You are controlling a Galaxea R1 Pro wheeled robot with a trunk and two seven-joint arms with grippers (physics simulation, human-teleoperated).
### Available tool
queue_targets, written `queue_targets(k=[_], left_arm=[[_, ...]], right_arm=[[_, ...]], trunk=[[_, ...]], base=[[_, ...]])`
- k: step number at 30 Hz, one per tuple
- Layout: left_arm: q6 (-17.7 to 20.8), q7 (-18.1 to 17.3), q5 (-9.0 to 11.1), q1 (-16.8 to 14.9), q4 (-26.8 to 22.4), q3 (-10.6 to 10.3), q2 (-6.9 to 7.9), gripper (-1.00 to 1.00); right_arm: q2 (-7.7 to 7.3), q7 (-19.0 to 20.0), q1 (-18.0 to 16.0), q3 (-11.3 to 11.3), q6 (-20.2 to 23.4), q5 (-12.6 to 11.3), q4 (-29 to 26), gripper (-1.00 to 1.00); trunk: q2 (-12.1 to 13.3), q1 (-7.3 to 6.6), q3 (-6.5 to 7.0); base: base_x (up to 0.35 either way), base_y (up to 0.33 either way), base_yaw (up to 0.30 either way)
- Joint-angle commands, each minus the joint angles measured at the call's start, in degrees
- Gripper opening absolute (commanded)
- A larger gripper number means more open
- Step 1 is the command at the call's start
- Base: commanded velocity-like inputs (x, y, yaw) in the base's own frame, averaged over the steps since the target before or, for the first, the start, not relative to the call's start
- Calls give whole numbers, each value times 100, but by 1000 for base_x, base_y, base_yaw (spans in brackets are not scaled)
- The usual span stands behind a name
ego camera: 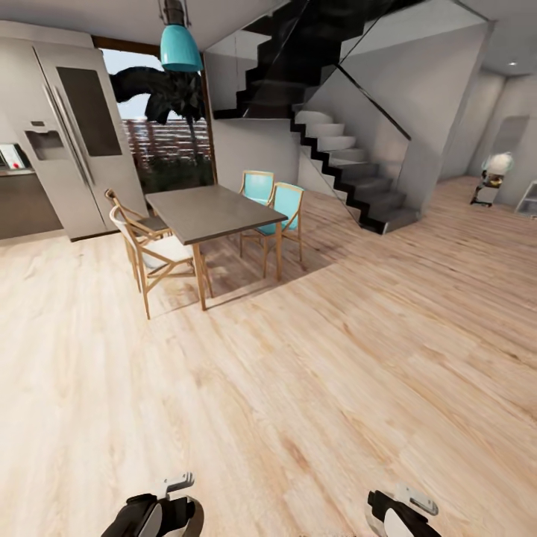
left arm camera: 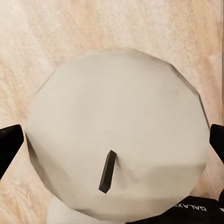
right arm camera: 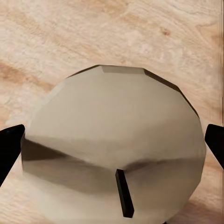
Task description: Place each of the two pumpkins and all three candles from the living room inside a cabinet in the living room (use any cabinet), then make sure every cabinet is closed, and position the cauldron so it is next to a table in the living room.
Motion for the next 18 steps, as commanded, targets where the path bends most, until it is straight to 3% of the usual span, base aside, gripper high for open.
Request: queue_targets(k=[1, 7, 18], left_arm=[[0, 0, 5, 0, -1, 1, 1, -100], [0, -7, 11, 0, -1, 2, -6, -100], [-2, 9, -4, 0, -1, 8, -6, -100]], right_arm=[[0, 4, -1, 0, -2, 6, -1, -100], [3, 4, 0, 0, -5, 7, 6, -100], [15, 4, 0, 0, -10, 6, 8, -100]], trunk=[[0, 0, 0], [0, 0, 1], [441, -242, 198]], base=[[0, 0, -285], [0, 0, -285], [0, 0, -285]])
